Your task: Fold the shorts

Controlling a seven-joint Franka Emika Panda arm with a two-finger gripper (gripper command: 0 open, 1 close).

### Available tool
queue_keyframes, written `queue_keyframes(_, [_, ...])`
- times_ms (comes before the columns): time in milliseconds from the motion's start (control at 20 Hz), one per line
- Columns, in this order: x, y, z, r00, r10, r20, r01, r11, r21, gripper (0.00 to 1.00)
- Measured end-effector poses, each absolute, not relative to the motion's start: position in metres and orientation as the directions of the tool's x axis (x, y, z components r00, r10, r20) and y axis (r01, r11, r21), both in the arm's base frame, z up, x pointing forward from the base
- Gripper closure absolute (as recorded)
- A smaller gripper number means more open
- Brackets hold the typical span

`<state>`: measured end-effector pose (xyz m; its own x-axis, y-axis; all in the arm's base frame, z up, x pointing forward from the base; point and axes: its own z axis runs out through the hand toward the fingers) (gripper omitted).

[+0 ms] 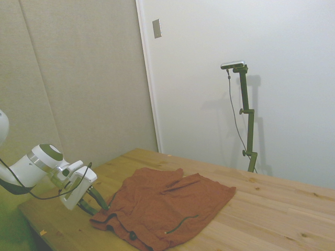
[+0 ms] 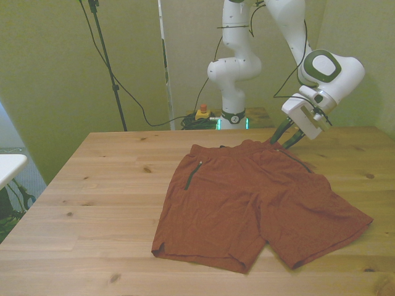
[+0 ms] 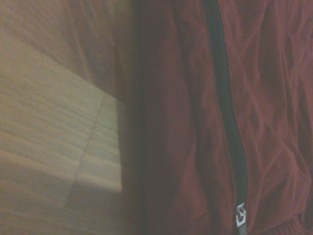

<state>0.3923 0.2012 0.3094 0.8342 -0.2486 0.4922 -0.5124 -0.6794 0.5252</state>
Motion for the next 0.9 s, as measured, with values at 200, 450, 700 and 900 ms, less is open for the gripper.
queue_keyframes(200, [0.390, 0.201, 0.305, 0.836, -0.249, 0.489, -0.511, -0.678, 0.528, 1.00])
queue_keyframes(450, [0.389, 0.200, 0.300, 0.838, -0.253, 0.483, -0.510, -0.676, 0.531, 1.00])
queue_keyframes(700, [0.392, 0.199, 0.298, 0.834, -0.275, 0.478, -0.518, -0.687, 0.509, 1.00])
queue_keyframes(900, [0.403, 0.200, 0.324, 0.814, -0.345, 0.467, -0.548, -0.722, 0.422, 1.00])
